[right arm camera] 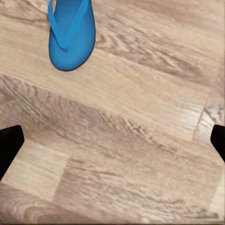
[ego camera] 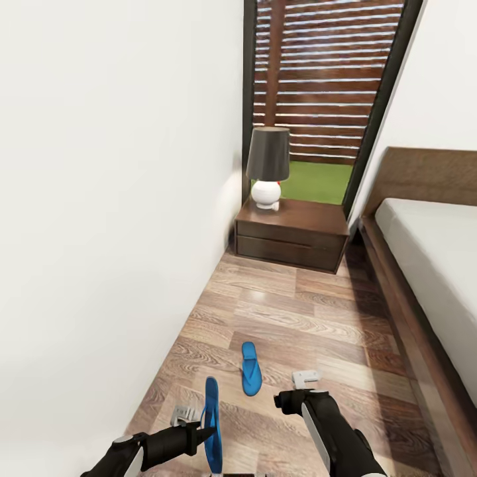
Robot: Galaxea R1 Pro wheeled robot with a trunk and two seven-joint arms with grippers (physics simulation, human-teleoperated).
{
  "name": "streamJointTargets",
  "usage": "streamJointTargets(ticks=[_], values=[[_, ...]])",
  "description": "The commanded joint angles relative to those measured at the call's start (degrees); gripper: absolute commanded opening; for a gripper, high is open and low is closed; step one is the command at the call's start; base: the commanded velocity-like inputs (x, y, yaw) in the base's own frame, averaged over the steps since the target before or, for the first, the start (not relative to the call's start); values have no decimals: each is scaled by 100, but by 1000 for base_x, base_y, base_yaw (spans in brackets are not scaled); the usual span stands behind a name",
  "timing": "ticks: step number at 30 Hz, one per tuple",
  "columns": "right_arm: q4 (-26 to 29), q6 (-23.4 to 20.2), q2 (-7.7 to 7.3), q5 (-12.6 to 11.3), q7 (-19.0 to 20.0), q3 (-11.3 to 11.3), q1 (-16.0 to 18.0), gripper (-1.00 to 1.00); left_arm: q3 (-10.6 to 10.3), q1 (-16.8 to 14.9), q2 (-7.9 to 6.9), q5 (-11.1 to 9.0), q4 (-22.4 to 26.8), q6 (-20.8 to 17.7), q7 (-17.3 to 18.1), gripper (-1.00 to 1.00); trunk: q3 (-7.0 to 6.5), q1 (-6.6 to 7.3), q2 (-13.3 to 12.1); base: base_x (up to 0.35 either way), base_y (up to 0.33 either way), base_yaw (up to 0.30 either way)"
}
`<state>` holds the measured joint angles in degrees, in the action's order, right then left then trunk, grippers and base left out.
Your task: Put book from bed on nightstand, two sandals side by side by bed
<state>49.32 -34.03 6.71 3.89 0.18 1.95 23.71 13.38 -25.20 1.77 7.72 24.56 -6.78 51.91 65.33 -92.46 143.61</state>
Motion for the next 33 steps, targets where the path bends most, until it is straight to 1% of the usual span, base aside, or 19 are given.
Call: streamJointTargets(ticks=[1,24,27,29,30,31,33], values=[[8,-33,-1,41,1,7,2,100,51,-2,7,37,13,-60,38,-100,28,-1,4,0,0,0],[9,-33,-2,41,-1,7,2,100,51,-2,7,35,9,-60,38,-100,537,-60,35,0,0,0],[8,-33,1,41,-1,8,2,100,82,-2,-9,13,22,-69,64,-100,604,-68,39,0,0,0],[8,-34,1,37,1,8,2,100,111,-2,-32,-39,71,-79,85,-100,648,-73,41,0,0,0],[8,-37,1,35,0,8,2,100,127,-2,-59,-108,166,-92,97,-100,670,-76,43,0,0,0],[8,-37,1,34,0,7,2,100,138,-2,-83,-211,322,-104,104,-100,692,-78,44,0,0,0],[8,-36,1,22,2,9,2,100,149,-2,-110,-507,688,-170,110,-100,692,-78,44,0,0,0]])
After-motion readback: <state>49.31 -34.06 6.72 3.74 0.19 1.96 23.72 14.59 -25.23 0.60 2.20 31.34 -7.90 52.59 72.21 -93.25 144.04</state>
